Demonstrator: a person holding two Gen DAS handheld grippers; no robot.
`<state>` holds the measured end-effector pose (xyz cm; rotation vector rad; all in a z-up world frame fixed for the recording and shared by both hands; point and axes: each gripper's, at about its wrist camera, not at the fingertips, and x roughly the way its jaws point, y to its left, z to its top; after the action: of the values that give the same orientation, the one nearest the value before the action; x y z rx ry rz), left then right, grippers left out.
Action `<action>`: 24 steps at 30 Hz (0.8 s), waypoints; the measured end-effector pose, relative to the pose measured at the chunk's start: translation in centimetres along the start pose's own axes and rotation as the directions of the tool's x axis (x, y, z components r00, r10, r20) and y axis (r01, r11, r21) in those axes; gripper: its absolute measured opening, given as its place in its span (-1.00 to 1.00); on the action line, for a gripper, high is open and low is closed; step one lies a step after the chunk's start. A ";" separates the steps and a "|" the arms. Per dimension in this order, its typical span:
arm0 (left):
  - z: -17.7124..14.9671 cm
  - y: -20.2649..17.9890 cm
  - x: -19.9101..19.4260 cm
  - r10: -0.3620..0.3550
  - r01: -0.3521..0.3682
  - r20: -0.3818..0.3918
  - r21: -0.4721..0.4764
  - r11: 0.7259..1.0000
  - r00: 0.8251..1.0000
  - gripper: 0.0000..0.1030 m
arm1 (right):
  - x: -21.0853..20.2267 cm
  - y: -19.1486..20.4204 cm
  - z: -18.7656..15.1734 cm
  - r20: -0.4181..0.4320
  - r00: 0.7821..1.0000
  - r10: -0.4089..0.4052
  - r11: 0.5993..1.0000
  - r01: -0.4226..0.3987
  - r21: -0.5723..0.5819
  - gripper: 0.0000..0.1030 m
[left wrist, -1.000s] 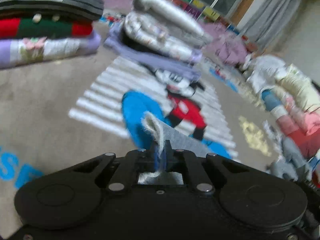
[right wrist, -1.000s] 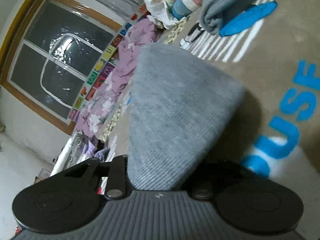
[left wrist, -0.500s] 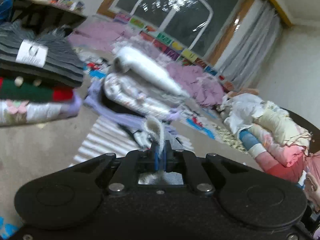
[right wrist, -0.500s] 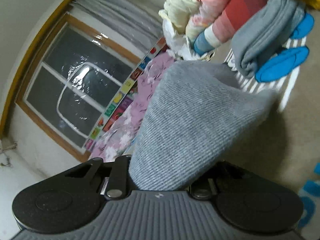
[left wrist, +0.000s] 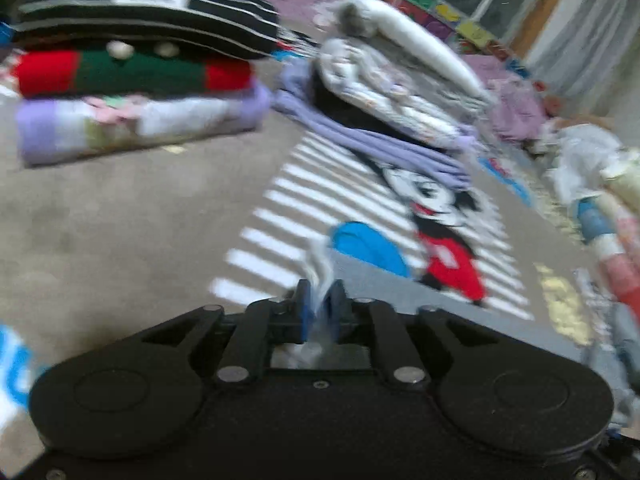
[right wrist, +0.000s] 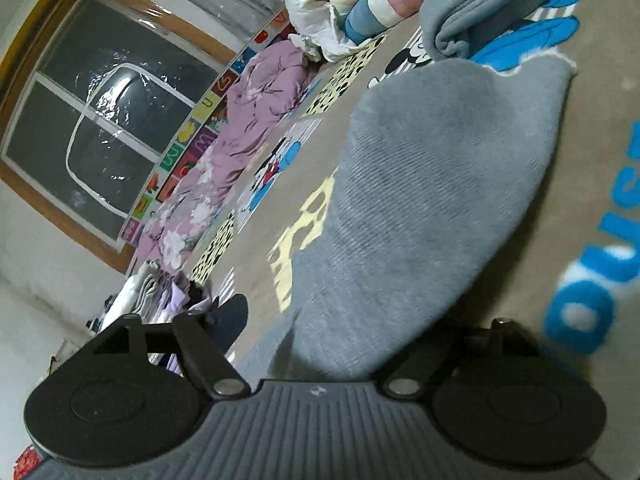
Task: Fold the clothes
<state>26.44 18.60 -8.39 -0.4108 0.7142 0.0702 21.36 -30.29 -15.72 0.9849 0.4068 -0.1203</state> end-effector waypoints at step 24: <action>-14.5 -25.6 -9.7 -0.390 0.256 0.027 0.713 0.653 0.920 0.01 | -6.6 -13.0 10.5 0.057 0.967 0.247 0.919 -0.252 0.304 0.72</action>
<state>15.23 -9.80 -3.18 0.2144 0.4272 -0.5007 14.58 -46.73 -18.27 1.3364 0.2453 0.0410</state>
